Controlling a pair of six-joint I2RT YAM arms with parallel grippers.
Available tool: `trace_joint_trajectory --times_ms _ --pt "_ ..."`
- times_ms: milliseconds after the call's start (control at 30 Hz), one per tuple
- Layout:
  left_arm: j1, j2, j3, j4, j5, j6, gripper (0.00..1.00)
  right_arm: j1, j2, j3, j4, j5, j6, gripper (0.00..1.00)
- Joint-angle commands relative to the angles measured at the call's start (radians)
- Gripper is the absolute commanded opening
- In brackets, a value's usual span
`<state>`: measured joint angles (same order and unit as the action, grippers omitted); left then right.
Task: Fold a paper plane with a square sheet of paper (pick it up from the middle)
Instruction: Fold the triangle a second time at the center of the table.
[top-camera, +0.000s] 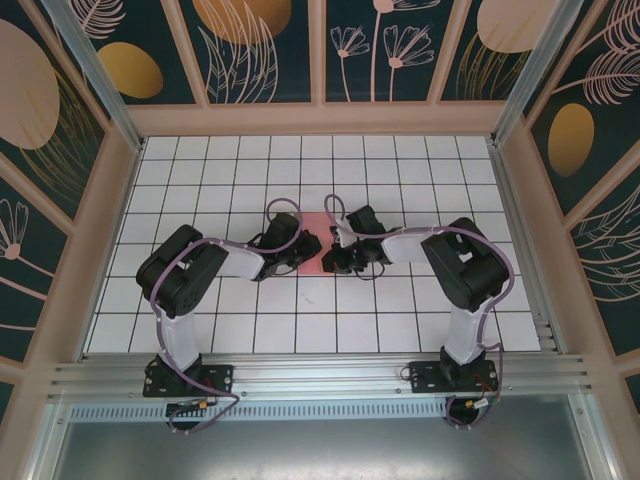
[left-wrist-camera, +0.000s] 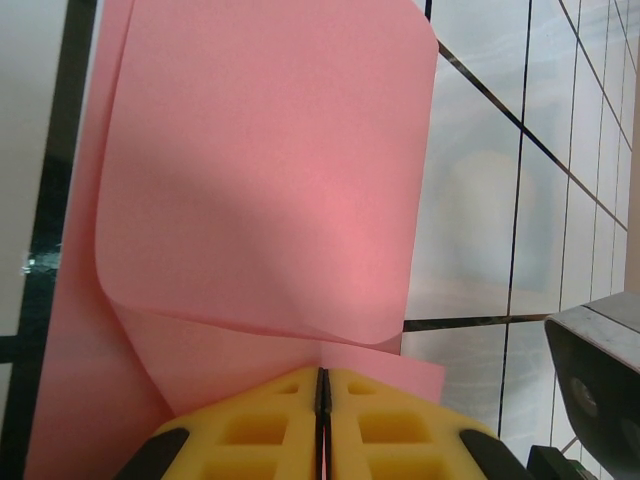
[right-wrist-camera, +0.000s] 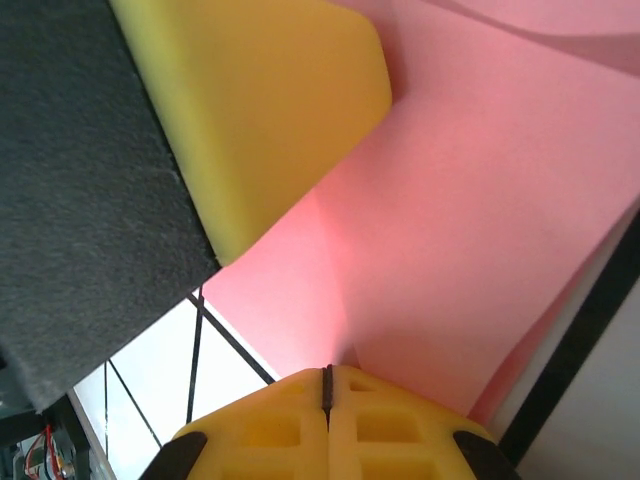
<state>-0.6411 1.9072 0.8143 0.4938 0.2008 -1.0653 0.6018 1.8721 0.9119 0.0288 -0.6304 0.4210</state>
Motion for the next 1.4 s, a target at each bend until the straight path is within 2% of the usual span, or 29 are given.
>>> trace_joint_trajectory --times_ms 0,300,433,633,933,1167,1367 --pt "0.004 0.031 0.011 -0.066 -0.012 0.031 0.13 -0.02 0.013 -0.02 -0.064 0.029 -0.027 0.02" --pt "0.004 0.049 0.037 -0.081 -0.012 0.042 0.12 -0.049 0.018 -0.121 -0.035 -0.044 -0.013 0.02" --pt "0.004 0.059 0.049 -0.09 -0.011 0.046 0.12 -0.094 0.018 -0.162 -0.009 -0.105 0.001 0.03" --pt "0.004 0.059 0.054 -0.1 -0.011 0.053 0.12 -0.114 -0.025 -0.194 -0.021 -0.12 -0.003 0.04" --pt "0.004 0.055 0.062 -0.093 0.001 0.051 0.12 -0.104 -0.129 -0.079 -0.064 -0.14 0.015 0.05" --pt "0.004 0.055 0.068 -0.096 0.006 0.052 0.12 -0.083 -0.023 0.021 -0.046 -0.135 0.032 0.07" --pt "0.004 0.049 0.07 -0.101 0.01 0.056 0.13 -0.086 0.042 0.016 -0.079 -0.033 0.031 0.06"
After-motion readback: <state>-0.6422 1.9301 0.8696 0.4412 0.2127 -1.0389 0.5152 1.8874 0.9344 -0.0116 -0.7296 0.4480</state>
